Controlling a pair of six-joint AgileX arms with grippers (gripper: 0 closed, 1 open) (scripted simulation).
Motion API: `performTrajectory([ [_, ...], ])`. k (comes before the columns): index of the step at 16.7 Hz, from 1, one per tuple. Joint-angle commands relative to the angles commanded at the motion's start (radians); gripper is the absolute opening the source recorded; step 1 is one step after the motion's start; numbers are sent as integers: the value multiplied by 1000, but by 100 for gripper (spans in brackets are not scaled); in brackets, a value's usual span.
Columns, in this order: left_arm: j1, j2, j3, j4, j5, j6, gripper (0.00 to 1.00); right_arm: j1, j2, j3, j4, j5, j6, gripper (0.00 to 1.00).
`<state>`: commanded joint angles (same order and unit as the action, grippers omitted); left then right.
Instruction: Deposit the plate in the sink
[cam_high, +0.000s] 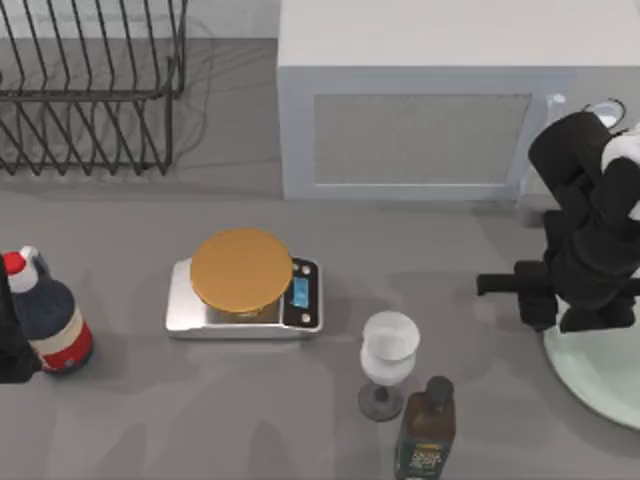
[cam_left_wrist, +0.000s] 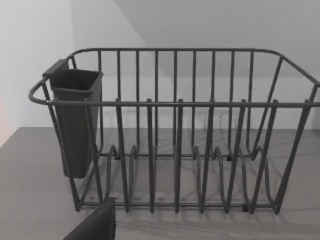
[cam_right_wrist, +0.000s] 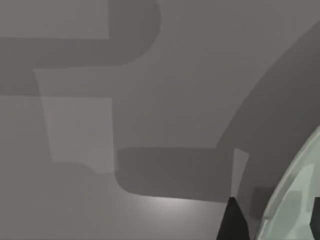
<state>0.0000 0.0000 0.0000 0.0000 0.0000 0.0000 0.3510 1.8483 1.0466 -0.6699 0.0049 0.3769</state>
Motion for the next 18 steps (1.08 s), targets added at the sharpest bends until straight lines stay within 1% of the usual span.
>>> performTrajectory([
  [3,0,0,0,0,0,0,100,1,16,22,-35,1,-17,0],
  [5,0,0,0,0,0,0,100,2,42,71,-111,2,-40,0],
  [7,0,0,0,0,0,0,100,4,69,153,-227,2,-67,0],
  [10,0,0,0,0,0,0,100,11,91,346,-477,-1,-90,0],
  [13,0,0,0,0,0,0,100,14,73,607,-733,-5,-87,0],
  [16,0,0,0,0,0,0,100,-5,25,818,-902,-3,-56,0],
  [18,0,0,0,0,0,0,100,-10,-16,909,-970,-2,-33,0],
])
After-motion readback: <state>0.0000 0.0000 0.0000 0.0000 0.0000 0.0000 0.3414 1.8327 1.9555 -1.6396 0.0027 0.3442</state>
